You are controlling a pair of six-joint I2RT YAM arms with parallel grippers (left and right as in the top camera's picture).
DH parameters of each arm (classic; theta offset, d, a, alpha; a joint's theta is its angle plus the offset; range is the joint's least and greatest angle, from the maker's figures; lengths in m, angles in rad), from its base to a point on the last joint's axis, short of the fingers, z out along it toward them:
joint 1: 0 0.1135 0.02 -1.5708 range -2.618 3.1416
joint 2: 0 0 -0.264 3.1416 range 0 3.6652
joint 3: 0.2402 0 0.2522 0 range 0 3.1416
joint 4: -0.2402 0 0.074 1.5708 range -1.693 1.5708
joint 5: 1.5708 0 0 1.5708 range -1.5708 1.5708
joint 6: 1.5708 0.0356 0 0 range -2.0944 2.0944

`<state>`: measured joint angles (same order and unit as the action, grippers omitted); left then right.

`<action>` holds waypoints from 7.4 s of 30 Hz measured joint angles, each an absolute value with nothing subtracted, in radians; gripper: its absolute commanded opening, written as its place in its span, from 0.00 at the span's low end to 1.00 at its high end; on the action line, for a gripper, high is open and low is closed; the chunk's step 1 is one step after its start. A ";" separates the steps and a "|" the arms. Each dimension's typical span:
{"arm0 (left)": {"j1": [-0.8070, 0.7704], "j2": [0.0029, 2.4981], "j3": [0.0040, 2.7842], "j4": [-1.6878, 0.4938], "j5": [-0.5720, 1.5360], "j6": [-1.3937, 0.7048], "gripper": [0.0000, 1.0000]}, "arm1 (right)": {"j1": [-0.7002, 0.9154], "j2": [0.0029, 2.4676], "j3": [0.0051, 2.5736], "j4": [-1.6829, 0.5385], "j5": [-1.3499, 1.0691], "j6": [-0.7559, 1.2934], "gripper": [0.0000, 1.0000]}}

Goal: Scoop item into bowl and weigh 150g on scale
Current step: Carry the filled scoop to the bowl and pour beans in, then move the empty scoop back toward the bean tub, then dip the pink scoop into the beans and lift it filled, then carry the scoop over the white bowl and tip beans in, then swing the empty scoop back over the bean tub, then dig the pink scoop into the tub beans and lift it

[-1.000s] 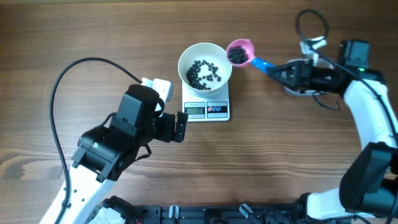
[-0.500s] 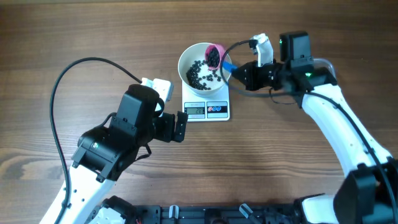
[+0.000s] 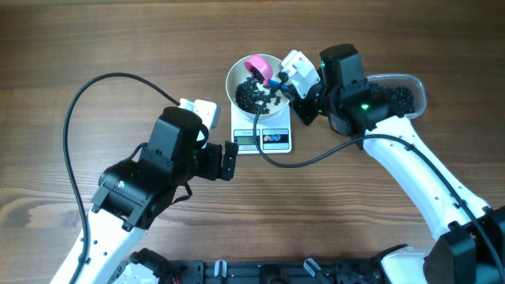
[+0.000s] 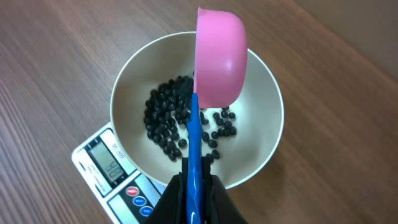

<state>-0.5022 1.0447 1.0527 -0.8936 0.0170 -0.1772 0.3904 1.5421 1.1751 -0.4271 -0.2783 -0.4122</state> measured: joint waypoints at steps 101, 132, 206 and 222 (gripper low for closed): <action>-0.502 1.045 1.053 -0.894 0.017 -0.177 1.00 | -0.711 1.573 1.081 -0.902 -1.188 -0.068 0.04; -0.502 1.045 1.053 -0.894 0.020 -0.177 1.00 | 0.308 1.526 1.066 -0.364 -0.535 0.117 0.04; -0.502 1.045 1.053 -0.894 0.021 -0.177 1.00 | -0.186 1.391 1.066 -0.828 -0.123 -0.084 0.04; -0.502 1.045 1.053 -0.894 0.020 -0.177 1.00 | -0.186 1.390 1.066 -0.826 -0.122 -0.065 0.11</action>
<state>-0.5022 1.0447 1.0527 -0.8936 0.0204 -0.1772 -0.1856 1.3903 1.0664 -0.8257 -0.1223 -0.0647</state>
